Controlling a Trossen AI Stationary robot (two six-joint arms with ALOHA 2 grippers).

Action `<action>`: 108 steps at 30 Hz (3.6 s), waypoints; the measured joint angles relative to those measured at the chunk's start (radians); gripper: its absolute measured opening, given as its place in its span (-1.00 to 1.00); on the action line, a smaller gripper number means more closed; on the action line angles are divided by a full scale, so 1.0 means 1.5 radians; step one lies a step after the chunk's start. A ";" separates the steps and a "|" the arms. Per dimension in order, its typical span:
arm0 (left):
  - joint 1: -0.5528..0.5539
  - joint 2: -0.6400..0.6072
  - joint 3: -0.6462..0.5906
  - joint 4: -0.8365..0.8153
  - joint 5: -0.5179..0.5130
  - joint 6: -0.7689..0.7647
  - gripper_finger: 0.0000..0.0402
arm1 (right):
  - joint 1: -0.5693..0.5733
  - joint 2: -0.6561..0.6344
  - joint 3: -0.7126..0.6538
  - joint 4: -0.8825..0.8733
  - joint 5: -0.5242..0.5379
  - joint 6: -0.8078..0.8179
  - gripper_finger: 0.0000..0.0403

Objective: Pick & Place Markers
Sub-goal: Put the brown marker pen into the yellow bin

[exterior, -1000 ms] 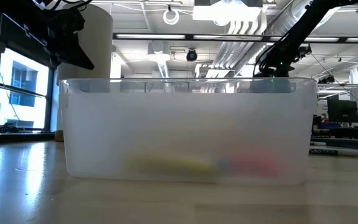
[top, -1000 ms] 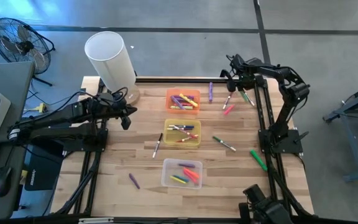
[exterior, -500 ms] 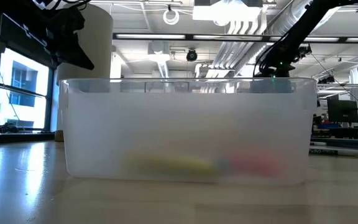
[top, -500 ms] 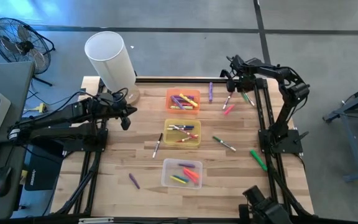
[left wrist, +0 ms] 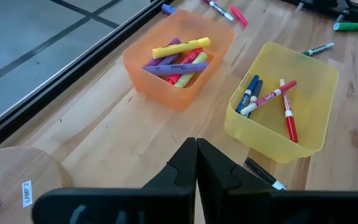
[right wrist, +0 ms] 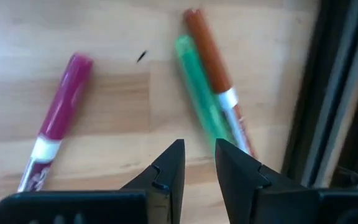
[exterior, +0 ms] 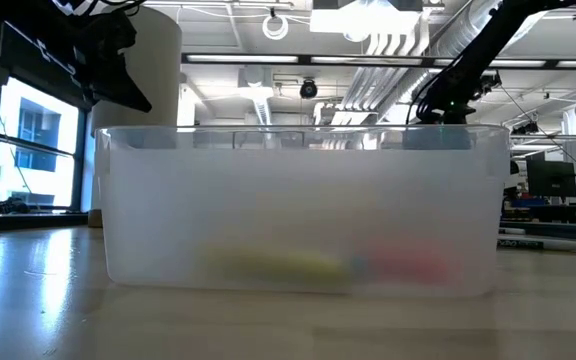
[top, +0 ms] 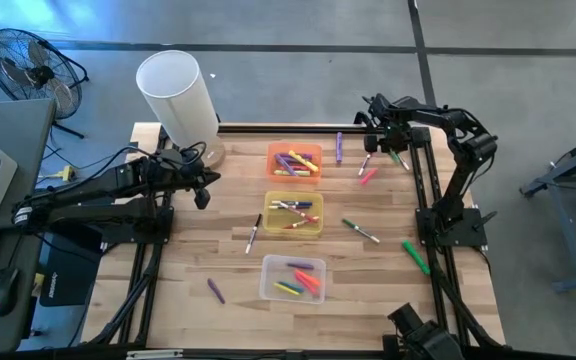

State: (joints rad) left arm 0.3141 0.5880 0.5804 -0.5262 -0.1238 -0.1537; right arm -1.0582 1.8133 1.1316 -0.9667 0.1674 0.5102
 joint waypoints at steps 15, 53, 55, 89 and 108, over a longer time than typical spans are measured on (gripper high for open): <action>0.000 0.000 0.000 0.000 -0.001 0.013 -1.00 | 0.010 -0.005 -0.001 -0.061 -0.091 -0.005 -0.64; 0.000 -0.011 0.000 -0.061 -0.084 0.065 -1.00 | 0.058 -0.070 -0.001 -0.003 -0.151 0.122 -1.00; 0.000 -0.011 0.000 -0.060 -0.086 0.065 -1.00 | 0.086 -0.070 -0.001 -0.071 -0.073 0.090 -1.00; 0.000 -0.011 0.000 -0.035 -0.076 -0.013 -1.00 | 0.048 0.102 0.039 -0.092 0.224 -0.111 -1.00; 0.000 -0.011 0.000 -0.034 -0.075 -0.007 -1.00 | 0.102 0.016 0.033 -0.104 -0.054 -0.154 -1.00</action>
State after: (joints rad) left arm 0.3141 0.5719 0.5807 -0.5777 -0.2360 -0.1643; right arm -0.9055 1.8367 1.1812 -1.1228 0.0871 0.2786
